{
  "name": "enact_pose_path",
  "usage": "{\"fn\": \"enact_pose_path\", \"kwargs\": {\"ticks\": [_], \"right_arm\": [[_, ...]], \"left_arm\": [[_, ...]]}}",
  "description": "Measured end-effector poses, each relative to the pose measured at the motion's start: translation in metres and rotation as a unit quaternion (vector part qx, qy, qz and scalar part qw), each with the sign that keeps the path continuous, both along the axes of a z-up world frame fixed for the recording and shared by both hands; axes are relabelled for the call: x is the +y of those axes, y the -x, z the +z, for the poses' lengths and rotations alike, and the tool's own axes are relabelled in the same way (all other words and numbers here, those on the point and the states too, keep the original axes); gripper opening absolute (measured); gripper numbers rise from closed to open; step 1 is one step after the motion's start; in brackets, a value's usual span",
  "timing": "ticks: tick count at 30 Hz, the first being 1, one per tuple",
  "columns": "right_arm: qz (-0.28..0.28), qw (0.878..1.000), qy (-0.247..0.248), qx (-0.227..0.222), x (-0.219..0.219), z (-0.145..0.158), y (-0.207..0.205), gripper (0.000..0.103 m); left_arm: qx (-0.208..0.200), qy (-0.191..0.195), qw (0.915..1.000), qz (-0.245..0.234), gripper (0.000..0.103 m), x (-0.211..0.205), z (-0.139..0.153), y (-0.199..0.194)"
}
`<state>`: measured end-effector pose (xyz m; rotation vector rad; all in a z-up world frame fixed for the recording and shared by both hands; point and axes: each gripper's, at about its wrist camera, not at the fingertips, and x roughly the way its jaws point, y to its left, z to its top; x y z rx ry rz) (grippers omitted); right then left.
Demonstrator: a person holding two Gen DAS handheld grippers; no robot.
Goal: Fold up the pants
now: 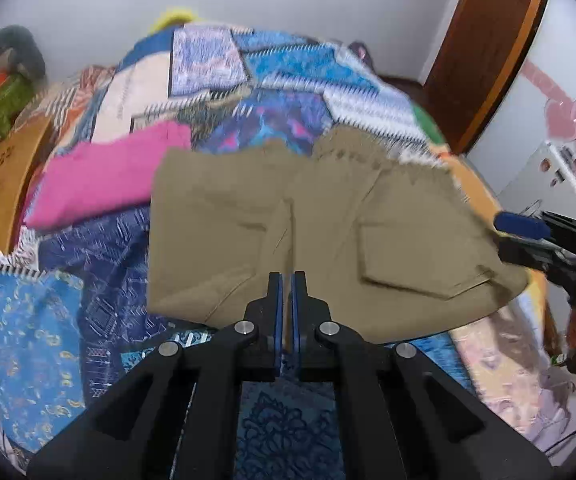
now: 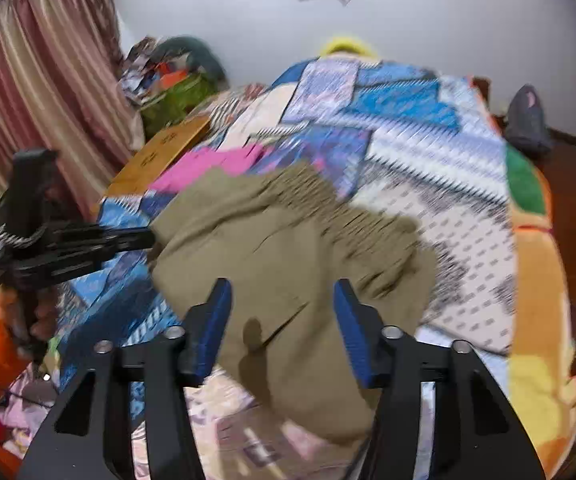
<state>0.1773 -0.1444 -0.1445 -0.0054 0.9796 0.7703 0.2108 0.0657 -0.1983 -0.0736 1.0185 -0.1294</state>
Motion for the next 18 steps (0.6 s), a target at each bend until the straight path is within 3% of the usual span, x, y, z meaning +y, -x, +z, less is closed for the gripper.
{"fn": "enact_pose_path", "kwargs": {"ticks": [2, 6, 15, 18], "right_arm": [[0.003, 1.000, 0.012, 0.023, 0.006, -0.019, 0.000, 0.042], [-0.006, 1.000, 0.011, 0.027, -0.004, -0.030, -0.001, 0.037], [-0.007, 0.998, 0.055, 0.004, -0.011, -0.039, -0.022, 0.033], [-0.018, 0.998, 0.066, 0.012, -0.016, -0.042, -0.035, 0.033]], "left_arm": [[0.018, -0.009, 0.9998, 0.010, 0.002, 0.007, -0.017, -0.002], [0.030, -0.019, 0.9990, 0.026, 0.002, 0.026, -0.032, 0.001], [0.039, -0.044, 0.9966, 0.058, 0.006, 0.045, -0.036, 0.013], [0.048, -0.028, 0.9957, 0.074, 0.006, 0.055, -0.034, 0.013]]}}
